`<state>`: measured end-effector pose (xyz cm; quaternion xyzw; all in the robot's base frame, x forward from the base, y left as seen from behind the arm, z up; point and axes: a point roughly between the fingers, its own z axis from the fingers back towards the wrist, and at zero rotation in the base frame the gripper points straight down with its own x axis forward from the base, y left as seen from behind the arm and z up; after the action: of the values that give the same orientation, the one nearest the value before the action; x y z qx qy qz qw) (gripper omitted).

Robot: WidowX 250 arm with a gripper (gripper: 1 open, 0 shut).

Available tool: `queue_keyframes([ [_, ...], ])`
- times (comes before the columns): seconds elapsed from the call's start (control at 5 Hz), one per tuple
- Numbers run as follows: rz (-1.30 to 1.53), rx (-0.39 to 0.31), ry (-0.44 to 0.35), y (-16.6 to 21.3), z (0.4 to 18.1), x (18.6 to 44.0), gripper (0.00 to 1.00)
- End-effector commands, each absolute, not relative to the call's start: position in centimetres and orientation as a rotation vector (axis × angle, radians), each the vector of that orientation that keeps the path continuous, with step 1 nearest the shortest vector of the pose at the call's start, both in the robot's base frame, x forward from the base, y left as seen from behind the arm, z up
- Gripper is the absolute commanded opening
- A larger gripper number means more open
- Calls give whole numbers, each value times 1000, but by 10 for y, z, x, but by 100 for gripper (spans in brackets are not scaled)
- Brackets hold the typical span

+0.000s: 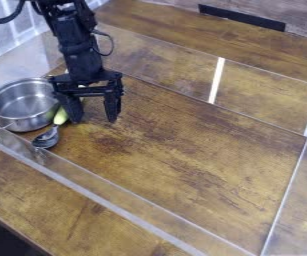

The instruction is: Move the green spoon to the right

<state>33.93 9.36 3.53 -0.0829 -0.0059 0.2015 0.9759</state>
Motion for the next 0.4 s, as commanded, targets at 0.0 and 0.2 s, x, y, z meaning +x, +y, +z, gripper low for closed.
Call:
queue_keyframes([
  [0.0,455,-146,-109,89,63,349,0],
  [0.2,442,-141,-109,94,57,352,0],
])
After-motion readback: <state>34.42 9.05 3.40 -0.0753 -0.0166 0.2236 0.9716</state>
